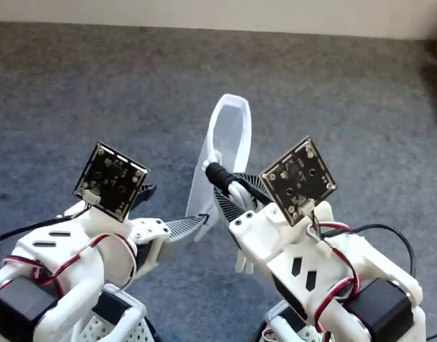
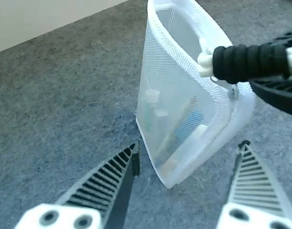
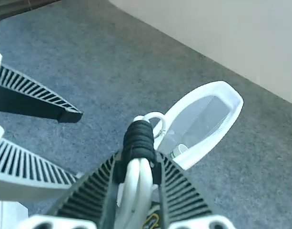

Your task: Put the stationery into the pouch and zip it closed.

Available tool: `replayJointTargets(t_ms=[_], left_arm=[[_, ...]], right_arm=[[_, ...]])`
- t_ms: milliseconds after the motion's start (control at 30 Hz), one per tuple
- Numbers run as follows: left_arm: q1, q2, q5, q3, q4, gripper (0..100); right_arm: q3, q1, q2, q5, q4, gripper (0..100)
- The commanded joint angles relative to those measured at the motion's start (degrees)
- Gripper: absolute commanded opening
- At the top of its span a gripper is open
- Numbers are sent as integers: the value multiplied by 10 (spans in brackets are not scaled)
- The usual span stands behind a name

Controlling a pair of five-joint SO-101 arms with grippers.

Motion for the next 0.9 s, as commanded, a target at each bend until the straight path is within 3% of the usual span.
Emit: replayJointTargets(t_ms=[0, 667, 867], left_arm=[[10, 5, -3, 21, -10, 305], [6, 5, 34, 247, -286, 296], [-52, 5, 31, 275, -330, 183]], right_arm=[[-4, 6, -5, 4, -15, 4], [0, 2, -1, -21, -30, 4], [0, 2, -5, -25, -27, 4]])
